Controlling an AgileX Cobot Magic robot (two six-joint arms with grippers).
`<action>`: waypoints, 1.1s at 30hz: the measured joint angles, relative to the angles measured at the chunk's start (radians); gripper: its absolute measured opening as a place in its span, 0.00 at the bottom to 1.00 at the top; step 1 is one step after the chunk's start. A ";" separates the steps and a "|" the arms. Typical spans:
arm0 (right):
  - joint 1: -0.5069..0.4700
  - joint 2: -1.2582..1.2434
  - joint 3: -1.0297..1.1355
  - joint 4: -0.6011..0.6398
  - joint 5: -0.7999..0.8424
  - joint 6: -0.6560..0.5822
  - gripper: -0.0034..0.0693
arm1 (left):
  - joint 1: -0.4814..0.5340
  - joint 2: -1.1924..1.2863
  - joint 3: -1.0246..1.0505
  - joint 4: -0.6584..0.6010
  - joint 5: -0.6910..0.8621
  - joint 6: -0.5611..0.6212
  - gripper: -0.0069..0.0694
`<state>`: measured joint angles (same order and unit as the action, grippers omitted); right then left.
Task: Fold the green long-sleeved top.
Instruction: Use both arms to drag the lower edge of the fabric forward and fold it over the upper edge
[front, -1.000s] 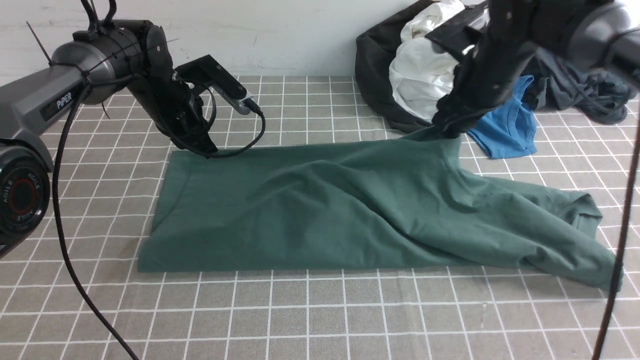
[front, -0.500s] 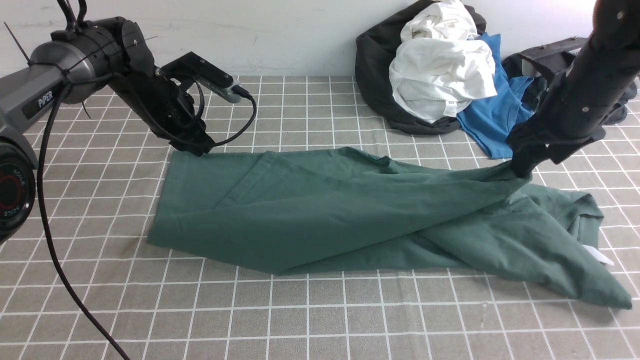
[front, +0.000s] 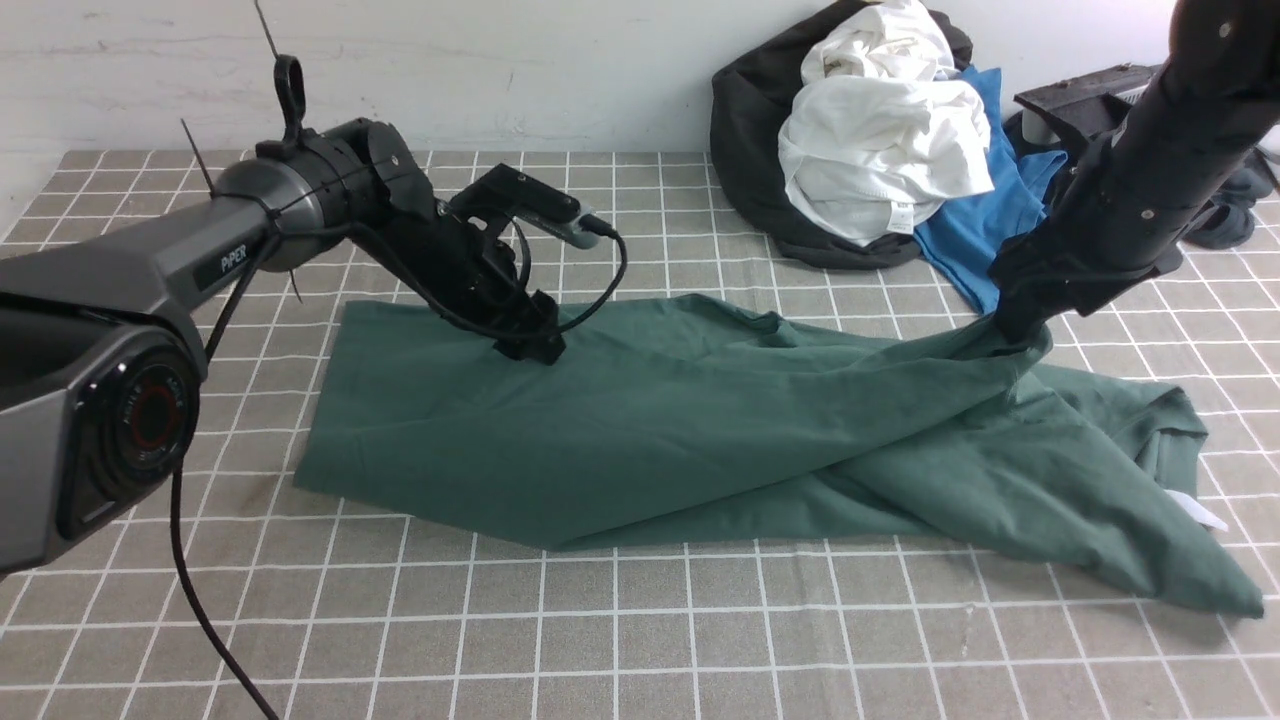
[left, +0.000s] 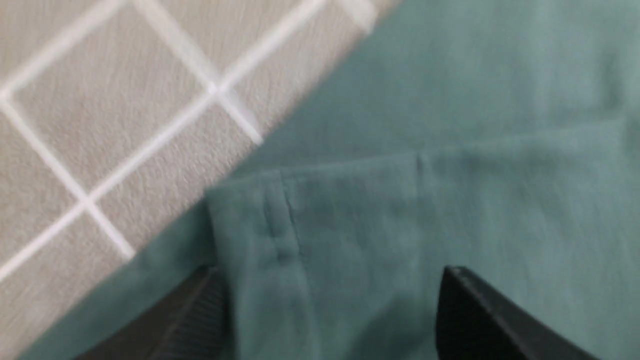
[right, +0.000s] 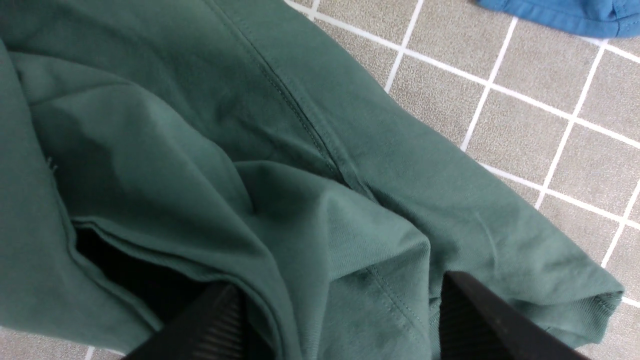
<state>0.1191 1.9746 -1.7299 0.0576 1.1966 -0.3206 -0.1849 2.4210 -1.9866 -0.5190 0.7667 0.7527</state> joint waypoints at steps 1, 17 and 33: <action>0.000 0.000 0.000 0.000 0.000 0.000 0.71 | -0.004 0.002 -0.001 -0.010 -0.014 0.001 0.80; 0.000 0.000 0.000 0.026 -0.002 -0.031 0.71 | -0.004 0.029 -0.074 -0.043 0.055 0.007 0.14; 0.016 0.000 0.000 0.157 -0.176 -0.147 0.73 | 0.296 -0.148 -0.206 -0.055 0.403 -0.056 0.09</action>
<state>0.1356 1.9746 -1.7299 0.2149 1.0203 -0.4680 0.1115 2.2731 -2.1927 -0.5740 1.1696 0.6970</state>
